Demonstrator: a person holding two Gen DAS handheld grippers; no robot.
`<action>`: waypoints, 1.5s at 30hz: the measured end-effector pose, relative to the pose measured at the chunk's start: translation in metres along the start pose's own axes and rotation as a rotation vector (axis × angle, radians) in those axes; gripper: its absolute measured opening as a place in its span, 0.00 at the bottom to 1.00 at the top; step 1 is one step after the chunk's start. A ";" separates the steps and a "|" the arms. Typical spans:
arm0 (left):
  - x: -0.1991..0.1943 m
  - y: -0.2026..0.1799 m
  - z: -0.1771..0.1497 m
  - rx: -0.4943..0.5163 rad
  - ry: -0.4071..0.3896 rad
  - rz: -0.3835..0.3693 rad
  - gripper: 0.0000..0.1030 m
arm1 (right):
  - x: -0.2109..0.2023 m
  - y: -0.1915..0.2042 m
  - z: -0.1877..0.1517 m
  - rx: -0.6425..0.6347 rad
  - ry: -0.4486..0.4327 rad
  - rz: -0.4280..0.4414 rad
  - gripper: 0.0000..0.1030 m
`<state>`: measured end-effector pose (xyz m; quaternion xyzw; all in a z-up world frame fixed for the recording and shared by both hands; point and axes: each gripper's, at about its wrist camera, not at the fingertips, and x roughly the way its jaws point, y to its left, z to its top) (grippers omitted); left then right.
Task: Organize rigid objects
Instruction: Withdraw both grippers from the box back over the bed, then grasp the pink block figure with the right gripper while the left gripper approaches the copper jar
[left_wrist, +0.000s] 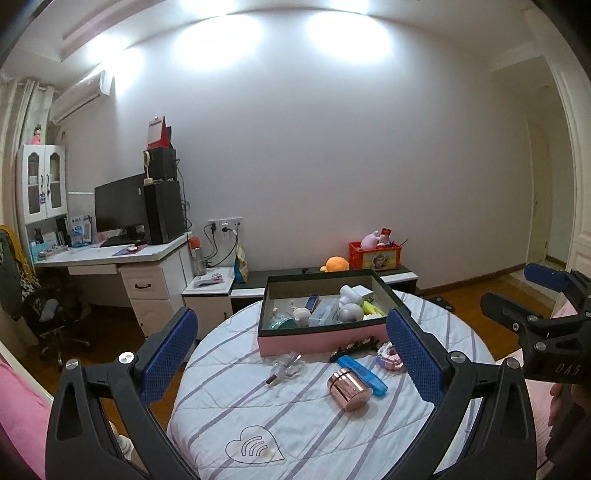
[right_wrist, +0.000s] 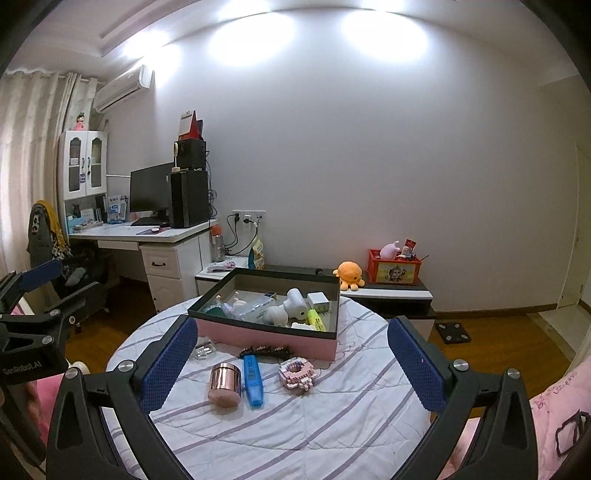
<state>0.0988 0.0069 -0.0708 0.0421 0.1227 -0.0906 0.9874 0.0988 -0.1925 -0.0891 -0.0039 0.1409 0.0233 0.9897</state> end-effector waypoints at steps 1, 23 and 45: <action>0.002 -0.001 -0.001 0.003 0.004 0.000 1.00 | 0.002 -0.001 -0.001 0.001 0.004 -0.001 1.00; 0.114 0.009 -0.080 -0.026 0.361 -0.022 1.00 | 0.153 -0.025 -0.087 0.001 0.426 -0.008 1.00; 0.173 -0.036 -0.095 -0.061 0.481 -0.213 1.00 | 0.203 -0.046 -0.098 -0.023 0.562 0.122 0.57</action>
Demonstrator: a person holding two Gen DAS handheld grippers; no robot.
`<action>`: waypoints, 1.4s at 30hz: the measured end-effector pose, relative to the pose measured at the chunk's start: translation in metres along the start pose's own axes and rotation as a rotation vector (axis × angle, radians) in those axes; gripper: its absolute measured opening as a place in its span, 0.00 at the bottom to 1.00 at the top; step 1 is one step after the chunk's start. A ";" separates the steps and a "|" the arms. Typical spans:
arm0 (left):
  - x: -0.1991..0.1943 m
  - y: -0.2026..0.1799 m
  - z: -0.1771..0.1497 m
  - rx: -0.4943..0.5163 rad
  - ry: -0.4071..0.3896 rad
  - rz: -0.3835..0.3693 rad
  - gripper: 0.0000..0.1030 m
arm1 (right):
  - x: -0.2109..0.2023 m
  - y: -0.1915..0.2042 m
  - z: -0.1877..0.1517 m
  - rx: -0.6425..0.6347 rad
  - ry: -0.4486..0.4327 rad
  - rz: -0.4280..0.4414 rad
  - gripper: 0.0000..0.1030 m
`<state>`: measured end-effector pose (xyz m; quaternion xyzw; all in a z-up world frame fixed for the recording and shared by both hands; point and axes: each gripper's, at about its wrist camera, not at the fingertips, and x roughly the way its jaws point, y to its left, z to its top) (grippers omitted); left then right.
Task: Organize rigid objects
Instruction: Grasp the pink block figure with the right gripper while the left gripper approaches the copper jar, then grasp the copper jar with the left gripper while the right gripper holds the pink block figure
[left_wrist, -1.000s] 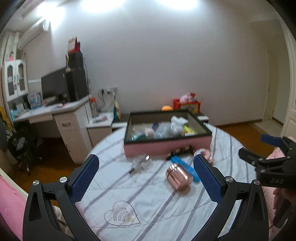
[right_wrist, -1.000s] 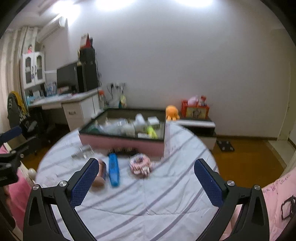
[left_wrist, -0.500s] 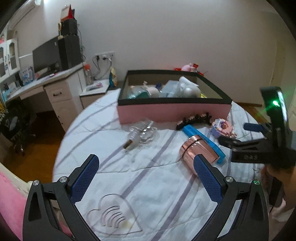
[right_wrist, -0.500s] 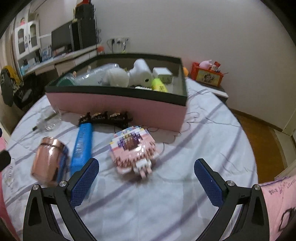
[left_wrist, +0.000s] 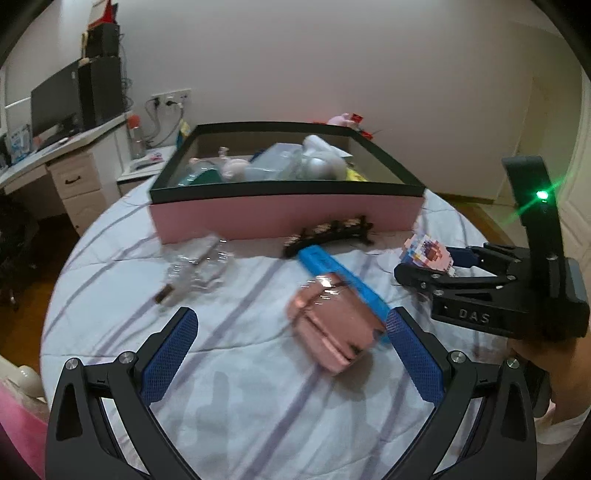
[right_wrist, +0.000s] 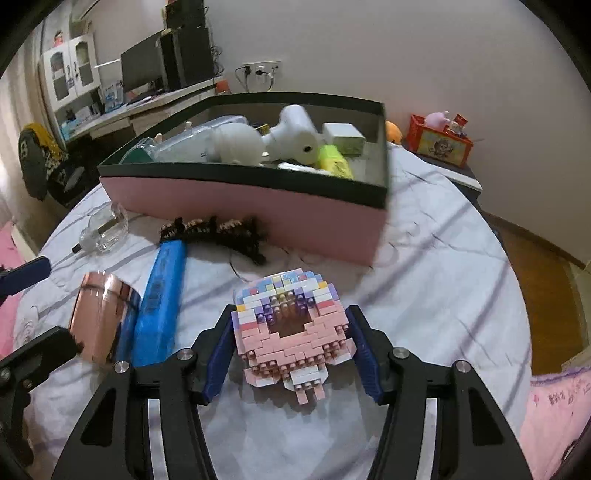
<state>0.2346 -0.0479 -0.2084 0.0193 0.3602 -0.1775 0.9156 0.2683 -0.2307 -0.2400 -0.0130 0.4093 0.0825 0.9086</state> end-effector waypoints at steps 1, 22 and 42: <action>0.001 -0.003 0.000 0.003 0.004 -0.005 1.00 | -0.005 -0.004 -0.004 0.011 -0.011 0.002 0.57; 0.028 0.018 -0.001 -0.123 0.073 0.173 1.00 | -0.012 -0.009 -0.018 0.057 -0.032 0.024 0.58; 0.037 0.006 0.007 -0.036 0.085 0.060 0.46 | -0.019 -0.003 -0.020 0.030 -0.073 -0.007 0.57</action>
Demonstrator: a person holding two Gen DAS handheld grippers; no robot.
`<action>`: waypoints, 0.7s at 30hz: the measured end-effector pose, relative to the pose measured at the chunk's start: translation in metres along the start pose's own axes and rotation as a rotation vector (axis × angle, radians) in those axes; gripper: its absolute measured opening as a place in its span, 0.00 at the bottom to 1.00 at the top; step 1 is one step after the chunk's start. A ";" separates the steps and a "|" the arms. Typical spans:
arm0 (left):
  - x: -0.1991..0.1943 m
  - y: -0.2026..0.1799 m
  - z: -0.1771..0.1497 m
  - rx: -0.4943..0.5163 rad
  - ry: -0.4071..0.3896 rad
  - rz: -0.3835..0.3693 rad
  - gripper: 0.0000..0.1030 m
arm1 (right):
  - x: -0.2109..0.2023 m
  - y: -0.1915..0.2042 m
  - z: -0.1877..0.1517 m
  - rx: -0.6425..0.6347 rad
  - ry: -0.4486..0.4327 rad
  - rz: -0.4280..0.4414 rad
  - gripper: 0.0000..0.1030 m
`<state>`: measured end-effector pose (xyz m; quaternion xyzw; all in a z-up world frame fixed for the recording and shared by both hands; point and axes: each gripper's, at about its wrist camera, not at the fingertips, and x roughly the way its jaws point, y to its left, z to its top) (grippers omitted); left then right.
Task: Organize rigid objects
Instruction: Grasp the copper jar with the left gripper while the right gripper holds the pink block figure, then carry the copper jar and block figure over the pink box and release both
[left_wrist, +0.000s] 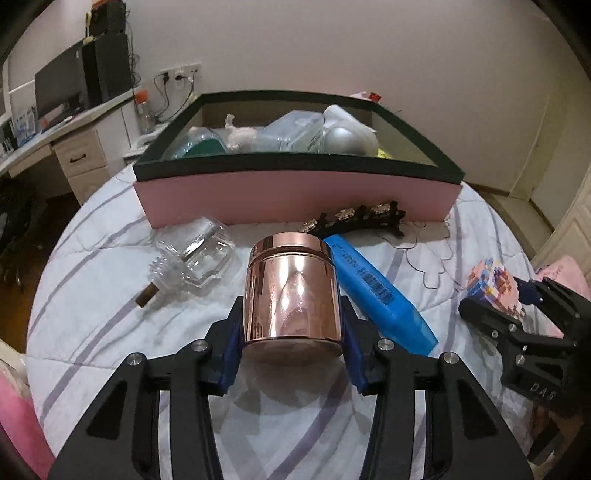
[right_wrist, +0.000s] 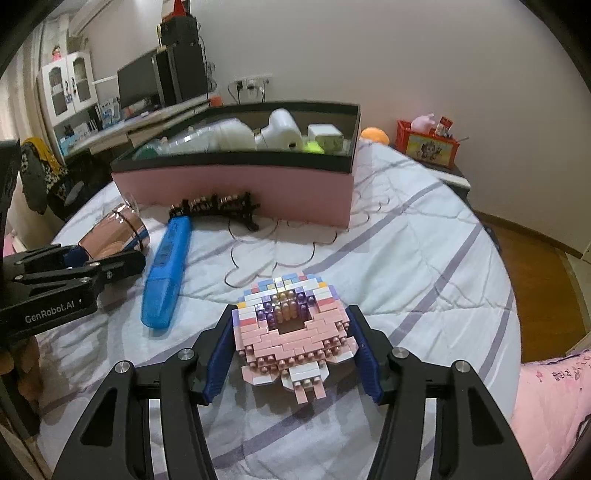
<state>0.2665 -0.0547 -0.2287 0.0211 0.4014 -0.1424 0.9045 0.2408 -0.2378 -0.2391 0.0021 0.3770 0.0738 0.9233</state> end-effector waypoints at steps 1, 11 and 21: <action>-0.005 0.000 -0.001 0.006 -0.016 0.004 0.46 | -0.002 -0.001 0.000 0.005 -0.006 0.006 0.57; -0.073 0.017 -0.008 -0.035 -0.195 -0.022 0.46 | -0.054 0.014 0.005 0.061 -0.179 0.048 0.57; -0.167 0.007 0.000 0.011 -0.435 0.048 0.46 | -0.136 0.058 0.027 -0.017 -0.412 0.010 0.57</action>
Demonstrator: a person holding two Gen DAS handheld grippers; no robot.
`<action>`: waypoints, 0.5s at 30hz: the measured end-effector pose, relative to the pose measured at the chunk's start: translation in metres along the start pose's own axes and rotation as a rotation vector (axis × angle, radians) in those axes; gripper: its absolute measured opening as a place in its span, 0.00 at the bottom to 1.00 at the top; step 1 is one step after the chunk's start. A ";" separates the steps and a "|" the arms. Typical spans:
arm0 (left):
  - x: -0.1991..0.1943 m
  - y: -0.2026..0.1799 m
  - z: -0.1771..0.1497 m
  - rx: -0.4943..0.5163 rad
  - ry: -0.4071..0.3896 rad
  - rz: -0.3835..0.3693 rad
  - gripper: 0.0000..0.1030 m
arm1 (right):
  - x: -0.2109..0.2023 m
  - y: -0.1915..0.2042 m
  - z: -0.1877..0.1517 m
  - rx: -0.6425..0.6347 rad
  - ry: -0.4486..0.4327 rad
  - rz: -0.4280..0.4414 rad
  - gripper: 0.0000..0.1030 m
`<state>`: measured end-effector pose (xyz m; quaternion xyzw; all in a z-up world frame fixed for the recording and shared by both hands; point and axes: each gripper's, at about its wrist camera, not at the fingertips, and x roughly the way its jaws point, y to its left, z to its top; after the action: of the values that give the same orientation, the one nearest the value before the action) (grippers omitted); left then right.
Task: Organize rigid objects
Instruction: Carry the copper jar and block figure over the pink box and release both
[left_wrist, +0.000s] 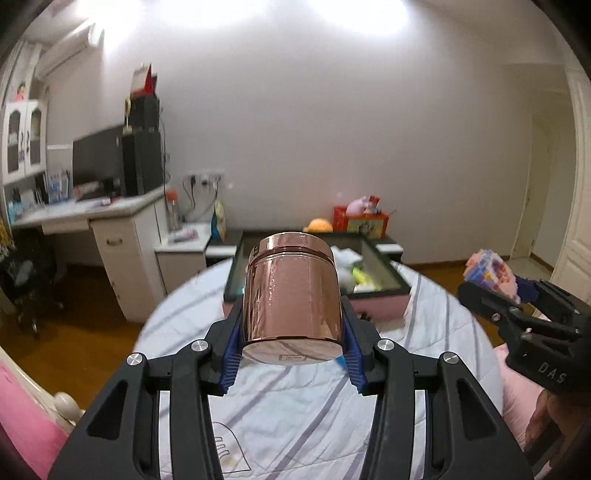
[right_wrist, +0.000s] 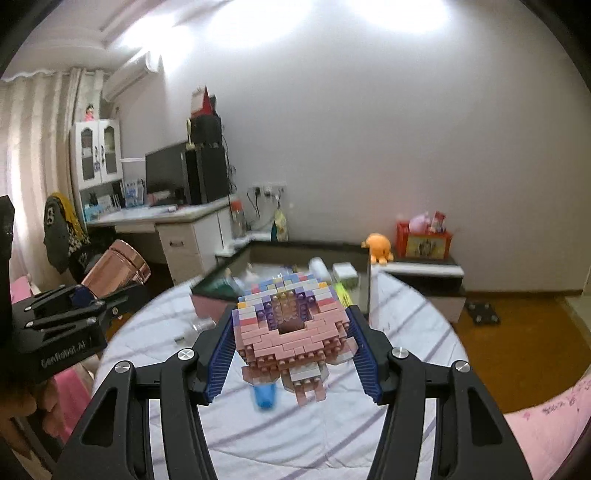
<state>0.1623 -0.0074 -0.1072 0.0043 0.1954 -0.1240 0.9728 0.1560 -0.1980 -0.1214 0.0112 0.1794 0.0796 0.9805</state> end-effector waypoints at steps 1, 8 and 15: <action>-0.006 -0.001 0.004 0.002 -0.014 -0.003 0.46 | -0.003 0.003 0.003 -0.008 -0.002 0.000 0.57; -0.039 -0.006 0.025 0.035 -0.101 -0.007 0.46 | -0.024 0.023 0.027 -0.054 -0.069 -0.005 0.57; -0.056 -0.003 0.036 0.056 -0.151 0.016 0.46 | -0.035 0.034 0.042 -0.076 -0.111 -0.004 0.57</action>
<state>0.1257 0.0010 -0.0525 0.0235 0.1181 -0.1216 0.9852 0.1332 -0.1695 -0.0684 -0.0221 0.1214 0.0839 0.9888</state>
